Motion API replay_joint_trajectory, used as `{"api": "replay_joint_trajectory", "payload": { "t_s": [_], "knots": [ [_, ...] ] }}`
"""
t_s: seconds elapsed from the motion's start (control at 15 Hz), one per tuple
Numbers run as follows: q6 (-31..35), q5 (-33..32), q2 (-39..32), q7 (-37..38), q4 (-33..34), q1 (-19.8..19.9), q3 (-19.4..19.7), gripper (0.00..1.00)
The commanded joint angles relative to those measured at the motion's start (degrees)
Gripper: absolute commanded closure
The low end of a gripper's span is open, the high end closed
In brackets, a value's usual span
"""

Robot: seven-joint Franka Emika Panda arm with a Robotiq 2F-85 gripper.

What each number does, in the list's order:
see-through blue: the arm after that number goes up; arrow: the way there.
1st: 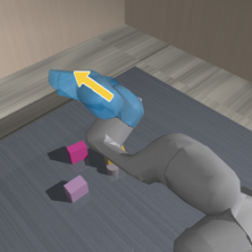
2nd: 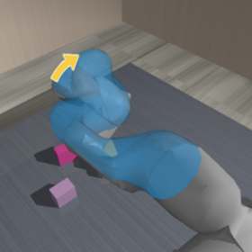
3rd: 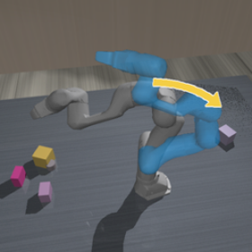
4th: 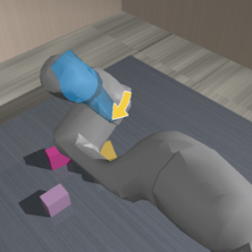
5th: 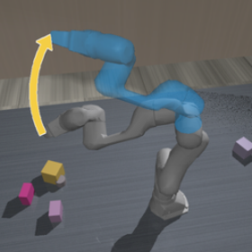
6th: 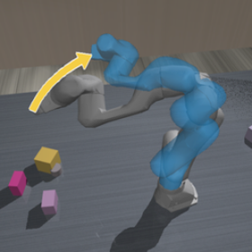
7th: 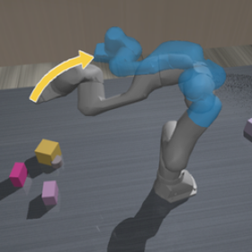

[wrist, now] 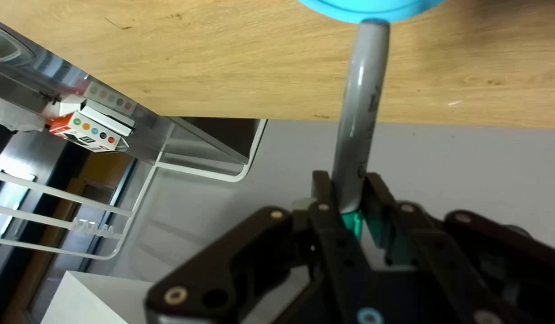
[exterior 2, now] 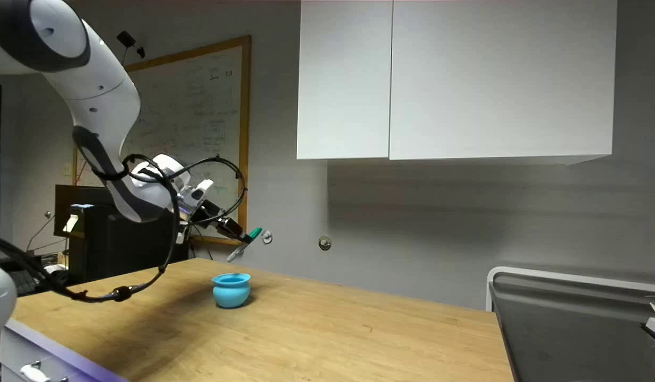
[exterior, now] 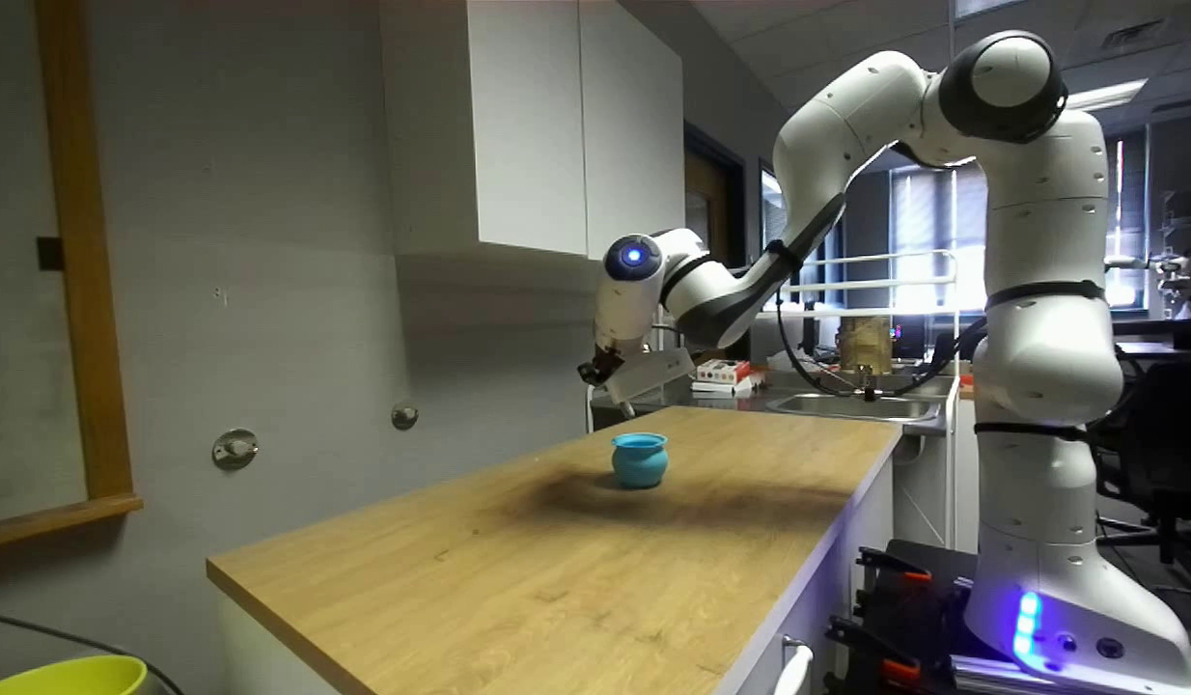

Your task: Place the marker in the blue vase

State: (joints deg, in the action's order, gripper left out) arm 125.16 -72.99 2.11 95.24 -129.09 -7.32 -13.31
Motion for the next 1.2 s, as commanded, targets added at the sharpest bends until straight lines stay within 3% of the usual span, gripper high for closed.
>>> {"api": "replay_joint_trajectory", "payload": {
  "t_s": [0.0, 0.67, 1.13],
  "knots": [
    [-1.71, -2.25, -2.61, 3.28, 0.72, -1.51, 0.70, 0.93],
    [-4.03, -6.41, -3.55, 9.50, -2.23, -2.03, 1.46, 0.93],
    [-3.38, -5.96, -3.88, 11.69, -3.80, -2.17, 1.97, 0.93]
  ]
}}
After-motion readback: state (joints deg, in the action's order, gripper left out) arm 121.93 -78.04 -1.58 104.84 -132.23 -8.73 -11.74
